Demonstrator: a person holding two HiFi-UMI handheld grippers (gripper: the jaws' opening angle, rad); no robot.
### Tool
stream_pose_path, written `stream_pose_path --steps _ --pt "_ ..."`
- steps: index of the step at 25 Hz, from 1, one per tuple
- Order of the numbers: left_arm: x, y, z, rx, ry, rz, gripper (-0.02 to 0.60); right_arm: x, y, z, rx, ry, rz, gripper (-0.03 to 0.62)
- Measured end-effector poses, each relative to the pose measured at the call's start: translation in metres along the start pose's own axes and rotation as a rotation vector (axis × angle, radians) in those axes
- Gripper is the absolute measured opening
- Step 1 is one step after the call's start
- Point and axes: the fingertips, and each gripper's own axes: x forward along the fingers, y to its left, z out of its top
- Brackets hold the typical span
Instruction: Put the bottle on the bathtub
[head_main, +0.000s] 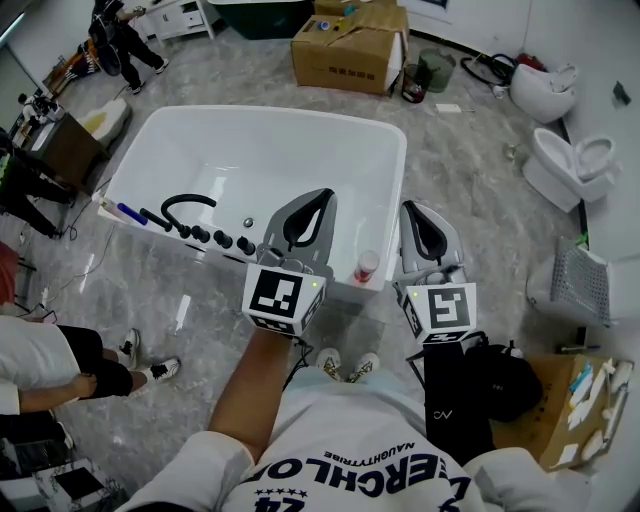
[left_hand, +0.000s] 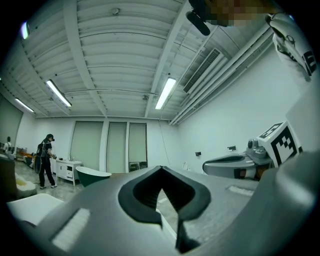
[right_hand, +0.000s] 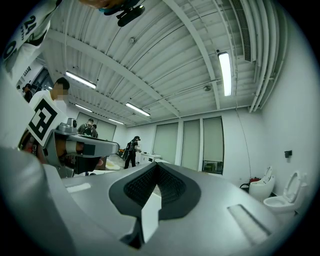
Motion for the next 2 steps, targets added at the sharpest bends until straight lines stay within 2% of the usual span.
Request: stream_pose_path --steps 2 --pt "-0.0022 -0.0015 0.0022 -0.001 0.000 0.000 0.000 -0.0024 0.0012 0.0022 -0.001 0.000 0.002 0.028"
